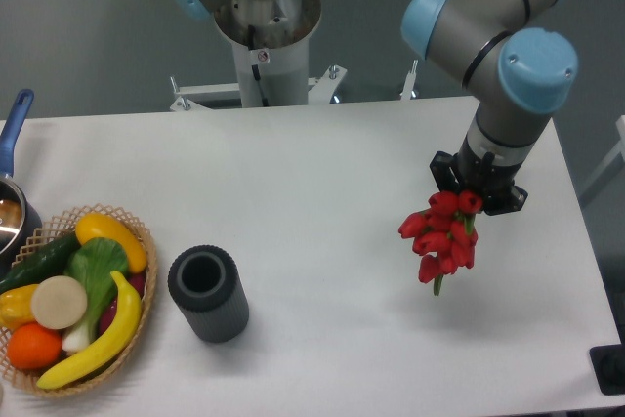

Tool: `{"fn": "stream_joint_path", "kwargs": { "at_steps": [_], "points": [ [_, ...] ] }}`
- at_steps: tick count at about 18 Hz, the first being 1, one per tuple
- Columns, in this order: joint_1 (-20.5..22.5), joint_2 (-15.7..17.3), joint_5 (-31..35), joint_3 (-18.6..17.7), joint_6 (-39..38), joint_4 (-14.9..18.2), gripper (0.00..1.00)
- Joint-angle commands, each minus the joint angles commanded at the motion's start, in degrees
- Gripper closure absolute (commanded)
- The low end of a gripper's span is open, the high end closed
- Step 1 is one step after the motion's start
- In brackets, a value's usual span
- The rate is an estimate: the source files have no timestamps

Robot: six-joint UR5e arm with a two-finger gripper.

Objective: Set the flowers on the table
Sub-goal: 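Lower the held red tulips toward the table with the gripper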

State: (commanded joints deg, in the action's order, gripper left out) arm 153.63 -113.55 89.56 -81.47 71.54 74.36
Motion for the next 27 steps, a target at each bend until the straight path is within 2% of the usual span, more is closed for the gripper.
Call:
{"fn": "stream_joint_path", "kwargs": {
  "at_steps": [8,13,21,23,27],
  "points": [
    [-0.3,-1.2,-0.4,0.1,-0.4,0.0,1.0],
    [-1.5,-3.4,-0.7,-0.2,-0.3,0.0,0.89],
    [-1.8,-4.1,-2.9,-1.0,-0.4,0.1,0.51],
    [-1.9,-4.3,-3.1,-1.2,-0.6,0.0,0.45],
    [-2.7,-5.2,-3.0,-1.6,-0.6,-0.3,0.0]
  ]
}}
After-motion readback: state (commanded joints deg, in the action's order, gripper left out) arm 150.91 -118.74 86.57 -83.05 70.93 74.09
